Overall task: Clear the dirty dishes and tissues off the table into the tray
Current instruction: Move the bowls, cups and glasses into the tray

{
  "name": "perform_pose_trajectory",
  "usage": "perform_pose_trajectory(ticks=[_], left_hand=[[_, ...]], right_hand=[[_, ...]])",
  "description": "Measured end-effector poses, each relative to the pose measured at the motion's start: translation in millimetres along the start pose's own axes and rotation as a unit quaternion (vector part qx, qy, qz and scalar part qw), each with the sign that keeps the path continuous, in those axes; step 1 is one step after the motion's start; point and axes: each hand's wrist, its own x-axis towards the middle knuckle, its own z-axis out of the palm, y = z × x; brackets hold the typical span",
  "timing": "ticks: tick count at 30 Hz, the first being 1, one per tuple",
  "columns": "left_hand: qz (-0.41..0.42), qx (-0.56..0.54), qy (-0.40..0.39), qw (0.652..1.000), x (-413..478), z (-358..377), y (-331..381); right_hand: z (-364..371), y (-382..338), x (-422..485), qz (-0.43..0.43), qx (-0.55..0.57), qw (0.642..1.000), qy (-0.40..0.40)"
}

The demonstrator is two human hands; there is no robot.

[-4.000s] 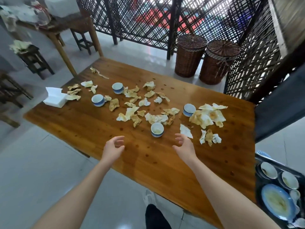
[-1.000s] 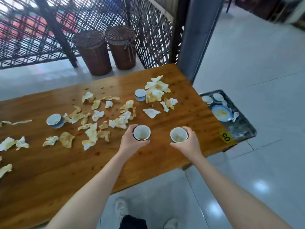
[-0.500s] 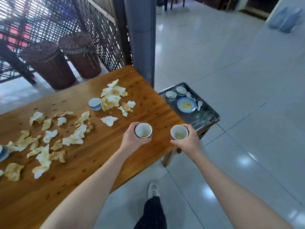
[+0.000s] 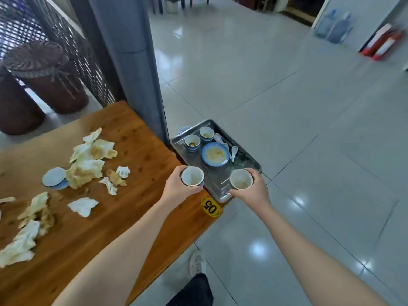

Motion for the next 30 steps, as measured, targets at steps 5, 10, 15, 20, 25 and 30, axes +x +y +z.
perform_pose_trajectory(ticks=[5,10,15,20,25,30], left_hand=[[-0.004,0.004,-0.014,1.000,58.2,11.3,11.6],[-0.013,-0.008,-0.020,1.000,93.6,24.9,17.8],[-0.048,-0.024,-0.020,0.998,111.9,41.5,11.3],[-0.097,-0.030,0.005,0.995,129.0,58.8,7.6],[-0.164,-0.055,0.068,0.983,148.7,83.5,10.2],[-0.232,-0.073,0.104,0.964,164.6,126.9,4.1]], right_hand=[[-16.0,3.1,48.6,0.012,0.020,0.999,0.036],[-20.1,16.7,74.9,0.043,0.018,0.999,0.027],[-17.8,18.0,110.6,0.042,0.025,0.998,0.044],[-8.7,20.0,167.5,0.040,0.016,0.999,0.013],[8.0,31.2,222.4,0.015,-0.019,0.998,-0.060],[21.7,55.4,261.1,0.004,-0.054,0.991,-0.121]])
